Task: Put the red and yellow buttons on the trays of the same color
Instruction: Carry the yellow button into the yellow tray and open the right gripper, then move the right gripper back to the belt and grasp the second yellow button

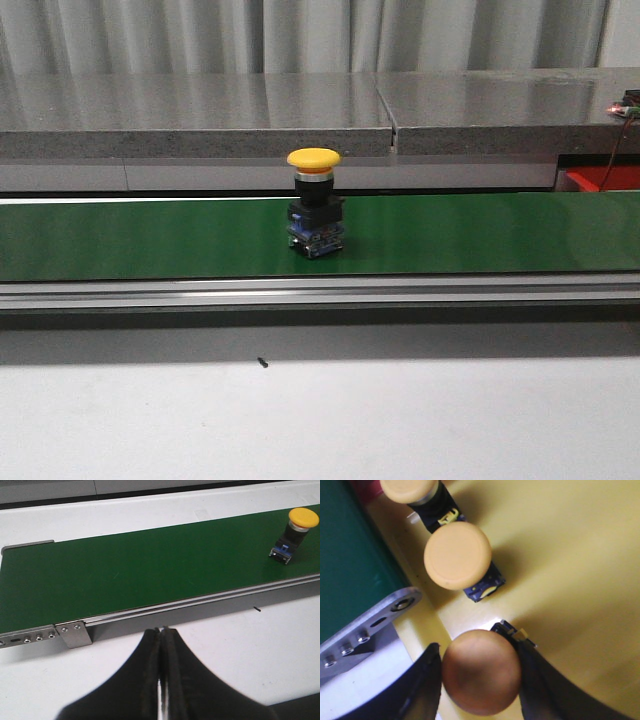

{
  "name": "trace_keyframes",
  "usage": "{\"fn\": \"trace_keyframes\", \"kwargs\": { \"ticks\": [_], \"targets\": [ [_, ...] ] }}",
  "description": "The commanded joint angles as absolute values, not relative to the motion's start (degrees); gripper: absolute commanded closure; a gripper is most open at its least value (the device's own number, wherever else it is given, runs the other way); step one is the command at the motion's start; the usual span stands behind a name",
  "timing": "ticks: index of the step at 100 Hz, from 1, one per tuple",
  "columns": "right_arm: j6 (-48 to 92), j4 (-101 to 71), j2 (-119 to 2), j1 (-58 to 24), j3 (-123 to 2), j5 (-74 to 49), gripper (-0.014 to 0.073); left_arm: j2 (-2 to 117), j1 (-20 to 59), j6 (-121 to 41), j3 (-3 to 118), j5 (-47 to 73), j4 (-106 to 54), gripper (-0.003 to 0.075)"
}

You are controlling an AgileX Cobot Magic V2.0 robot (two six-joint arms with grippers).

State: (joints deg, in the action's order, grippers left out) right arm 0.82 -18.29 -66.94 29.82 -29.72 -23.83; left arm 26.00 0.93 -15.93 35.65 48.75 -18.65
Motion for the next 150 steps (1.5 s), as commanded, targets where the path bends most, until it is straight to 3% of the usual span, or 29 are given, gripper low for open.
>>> {"fn": "trace_keyframes", "kwargs": {
  "ticks": [1,16,23,30,38,49,84,115,150],
  "targets": [
    [0.8,-19.5,-68.7,30.3,-30.8,-20.3,0.0502,26.3,1.4,-15.9,37.3,45.2,-20.0,0.0741],
    [0.8,-20.4,-71.0,30.3,-30.8,-20.1,0.0494,26.3,1.4,-15.9,37.3,45.2,-20.0,0.0741],
    [0.8,-20.4,-71.2,30.3,-30.8,-20.1,0.0442,26.3,1.4,-15.9,37.3,45.2,-20.0,0.0741],
    [0.8,-20.4,-71.2,30.3,-30.8,-20.4,0.0303,26.3,1.4,-15.9,37.3,45.2,-20.0,0.0741],
    [0.8,-20.4,-70.9,30.3,-31.0,-20.8,0.0079,26.3,1.4,-15.9,37.3,45.2,-20.0,0.0741],
    [0.8,-20.4,-69.1,30.3,-31.7,-22.1,-0.0038,26.3,1.4,-15.9,37.3,45.2,-20.0,0.0741],
    [0.9,-12.3,-62.0,29.4,-38.3,-35.1,-0.0031,26.3,1.4,-15.9,37.3,45.2,-20.0,0.0741],
    [4.4,-8.5,-60.4,16.7,-48.8,-47.1,-0.0031,26.3,1.4,-15.9,37.3,45.2,-20.0,0.0741],
    [8.3,-11.3,-61.8,2.0,-55.5,-52.4,-0.0031,26.3,1.4,-15.9,37.3,45.2,-20.0,0.0741]
  ]
}}
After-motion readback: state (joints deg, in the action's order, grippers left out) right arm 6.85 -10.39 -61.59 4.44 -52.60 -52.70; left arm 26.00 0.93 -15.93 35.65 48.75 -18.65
